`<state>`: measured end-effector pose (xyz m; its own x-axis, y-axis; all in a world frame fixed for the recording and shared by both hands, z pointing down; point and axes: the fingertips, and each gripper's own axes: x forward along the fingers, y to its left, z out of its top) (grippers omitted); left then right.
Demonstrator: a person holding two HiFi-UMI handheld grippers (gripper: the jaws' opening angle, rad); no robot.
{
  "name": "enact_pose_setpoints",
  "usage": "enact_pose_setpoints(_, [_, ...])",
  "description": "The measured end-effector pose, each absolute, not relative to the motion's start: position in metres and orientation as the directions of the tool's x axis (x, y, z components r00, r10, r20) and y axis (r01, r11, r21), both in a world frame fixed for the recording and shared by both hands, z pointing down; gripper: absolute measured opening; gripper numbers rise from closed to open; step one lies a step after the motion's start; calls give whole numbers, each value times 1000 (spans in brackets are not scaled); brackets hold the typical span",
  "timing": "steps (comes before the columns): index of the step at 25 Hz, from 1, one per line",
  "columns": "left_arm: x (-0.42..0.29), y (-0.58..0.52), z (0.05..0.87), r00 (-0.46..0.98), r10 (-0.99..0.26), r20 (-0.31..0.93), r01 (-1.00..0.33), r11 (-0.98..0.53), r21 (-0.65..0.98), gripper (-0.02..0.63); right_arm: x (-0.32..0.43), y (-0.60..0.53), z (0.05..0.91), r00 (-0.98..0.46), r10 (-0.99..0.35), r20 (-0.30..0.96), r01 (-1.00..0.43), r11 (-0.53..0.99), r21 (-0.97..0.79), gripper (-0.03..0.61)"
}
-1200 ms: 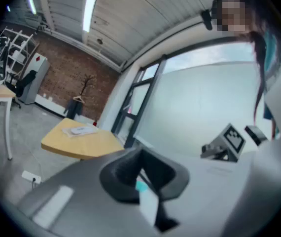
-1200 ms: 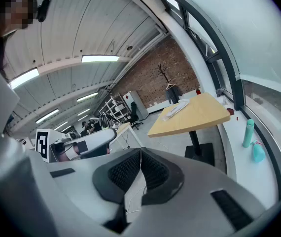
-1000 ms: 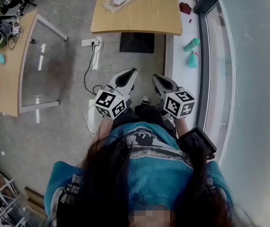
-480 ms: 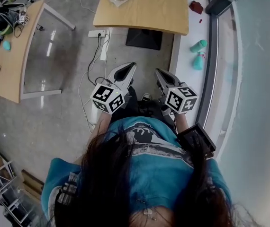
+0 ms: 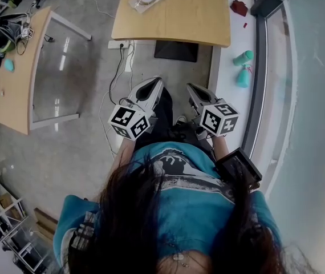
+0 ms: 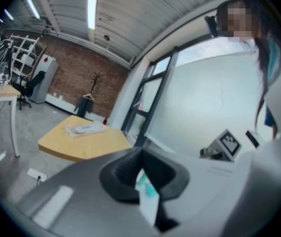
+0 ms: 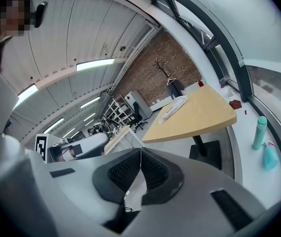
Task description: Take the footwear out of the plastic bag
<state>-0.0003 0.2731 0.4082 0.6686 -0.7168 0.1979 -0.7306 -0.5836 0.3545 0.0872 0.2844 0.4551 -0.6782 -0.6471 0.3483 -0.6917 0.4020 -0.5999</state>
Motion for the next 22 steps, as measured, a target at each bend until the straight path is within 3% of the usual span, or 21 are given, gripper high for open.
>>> enact_pose_setpoints(22, [-106,-2,421,752,-632,189,-646,-646,406,2,6,30,464,-554,-693,461,-792,269,-548,12])
